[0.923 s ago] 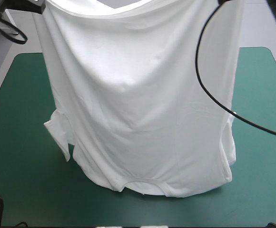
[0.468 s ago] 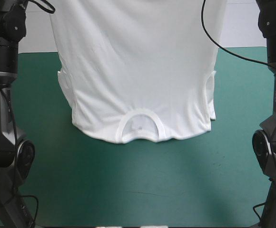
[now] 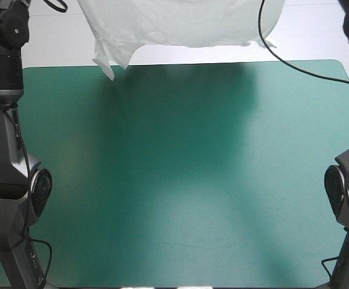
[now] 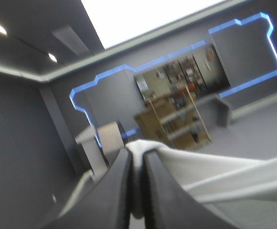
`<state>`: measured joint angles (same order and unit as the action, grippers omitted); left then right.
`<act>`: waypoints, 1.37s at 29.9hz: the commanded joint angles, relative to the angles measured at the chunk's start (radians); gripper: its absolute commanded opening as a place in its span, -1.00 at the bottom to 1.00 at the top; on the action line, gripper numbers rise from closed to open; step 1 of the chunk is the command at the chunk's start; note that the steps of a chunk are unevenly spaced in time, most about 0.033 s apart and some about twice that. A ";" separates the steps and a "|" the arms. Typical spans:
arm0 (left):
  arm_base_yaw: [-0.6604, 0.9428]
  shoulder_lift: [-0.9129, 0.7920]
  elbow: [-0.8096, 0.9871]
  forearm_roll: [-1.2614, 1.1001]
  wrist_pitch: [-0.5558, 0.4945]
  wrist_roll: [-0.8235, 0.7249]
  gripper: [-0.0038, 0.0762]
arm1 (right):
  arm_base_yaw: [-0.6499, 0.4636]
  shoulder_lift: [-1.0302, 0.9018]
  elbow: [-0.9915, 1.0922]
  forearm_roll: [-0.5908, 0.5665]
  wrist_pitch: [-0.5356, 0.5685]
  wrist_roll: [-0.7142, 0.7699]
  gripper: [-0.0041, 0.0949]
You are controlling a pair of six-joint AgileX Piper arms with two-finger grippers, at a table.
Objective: Fold the cloth
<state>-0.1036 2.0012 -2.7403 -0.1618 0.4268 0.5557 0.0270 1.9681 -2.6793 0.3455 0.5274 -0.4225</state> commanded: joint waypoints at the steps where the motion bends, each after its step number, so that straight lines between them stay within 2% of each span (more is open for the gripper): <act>1: -0.004 -0.040 0.081 0.023 0.070 -0.087 -0.86 | -0.009 -0.039 0.149 -0.015 -0.022 0.027 -0.95; 5: -0.004 -0.040 0.260 0.033 0.114 -0.158 -0.86 | -0.009 -0.046 0.327 -0.015 -0.036 0.027 -0.95; 10: -0.004 -0.054 0.437 -0.006 0.134 -0.157 -0.86 | -0.009 -0.095 0.478 -0.015 -0.036 0.016 -0.95; 17: -0.004 -0.156 0.663 -0.025 0.184 -0.157 -0.86 | -0.009 -0.257 0.715 -0.012 0.008 -0.006 -0.95; 24: -0.004 -0.293 0.855 -0.022 0.327 -0.152 -0.86 | -0.009 -0.467 1.121 -0.008 -0.025 -0.010 -0.95; 27: -0.004 -0.353 0.985 -0.035 0.325 -0.154 -0.86 | -0.009 -0.552 1.275 -0.006 -0.060 -0.010 -0.95; 31: -0.004 -0.417 1.133 -0.079 0.323 -0.154 -0.86 | -0.009 -0.610 1.415 -0.004 -0.049 0.002 -0.95; 41: -0.004 -0.522 1.457 -0.114 0.295 -0.166 -0.86 | -0.009 -0.635 1.614 0.029 0.006 0.035 -0.95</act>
<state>-0.1036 1.5438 -1.3141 -0.2530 0.7793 0.4049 0.0259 1.3770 -1.0762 0.3483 0.5636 -0.3880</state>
